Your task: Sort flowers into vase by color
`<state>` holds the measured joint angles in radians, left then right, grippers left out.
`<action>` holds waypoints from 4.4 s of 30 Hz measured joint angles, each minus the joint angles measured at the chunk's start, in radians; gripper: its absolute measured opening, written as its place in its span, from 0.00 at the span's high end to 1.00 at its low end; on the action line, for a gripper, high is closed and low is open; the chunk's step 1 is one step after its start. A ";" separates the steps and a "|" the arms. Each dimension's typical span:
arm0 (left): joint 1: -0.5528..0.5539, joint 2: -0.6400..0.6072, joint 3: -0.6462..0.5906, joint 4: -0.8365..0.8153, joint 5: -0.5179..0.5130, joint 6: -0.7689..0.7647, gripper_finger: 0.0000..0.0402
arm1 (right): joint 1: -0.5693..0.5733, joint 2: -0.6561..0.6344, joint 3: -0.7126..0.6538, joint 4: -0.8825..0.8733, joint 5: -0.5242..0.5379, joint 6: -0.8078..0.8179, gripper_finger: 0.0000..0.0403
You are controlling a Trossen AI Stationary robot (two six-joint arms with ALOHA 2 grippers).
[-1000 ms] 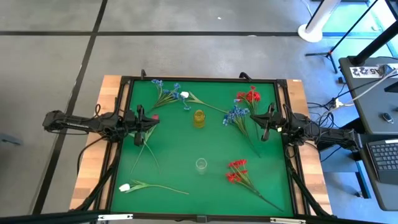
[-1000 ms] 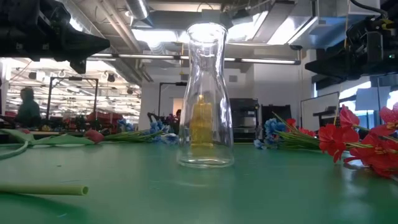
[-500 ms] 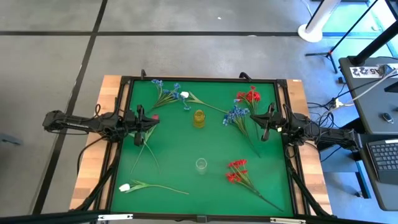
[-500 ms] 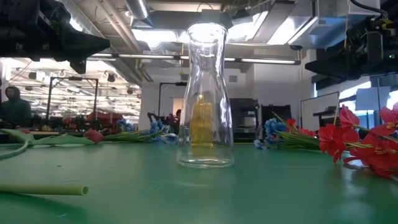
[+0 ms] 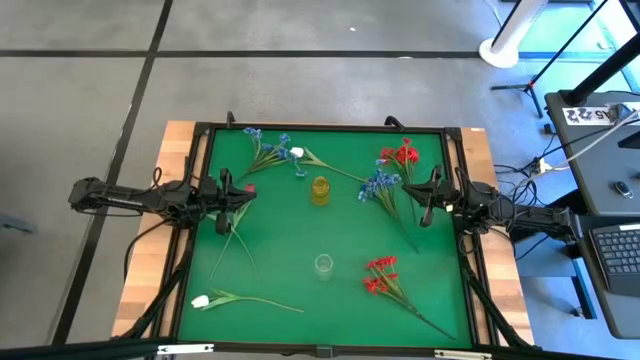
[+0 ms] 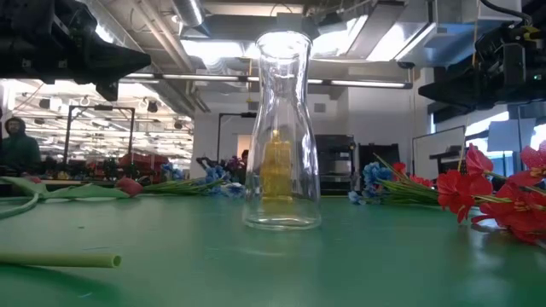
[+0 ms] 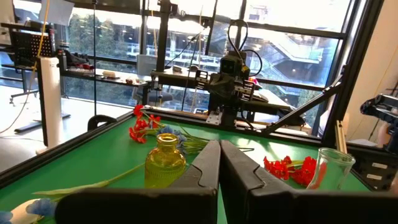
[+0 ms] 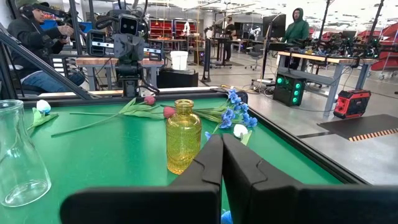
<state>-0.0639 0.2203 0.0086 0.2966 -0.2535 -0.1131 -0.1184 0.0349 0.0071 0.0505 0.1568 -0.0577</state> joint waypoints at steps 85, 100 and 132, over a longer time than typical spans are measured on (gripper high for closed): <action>0.000 0.000 0.000 0.000 0.000 0.000 1.00 | 0.000 0.000 0.008 0.005 0.001 0.000 0.98; 0.000 0.000 0.000 0.000 0.000 0.000 1.00 | 0.000 0.030 0.125 0.042 0.015 0.053 0.98; 0.000 0.000 0.000 0.000 0.000 0.000 1.00 | 0.000 0.740 0.509 -0.569 -0.163 0.419 0.95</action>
<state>-0.0636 0.2205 0.0083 0.2962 -0.2531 -0.1131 -0.1181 0.7752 0.5163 -0.5180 -0.0060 0.3609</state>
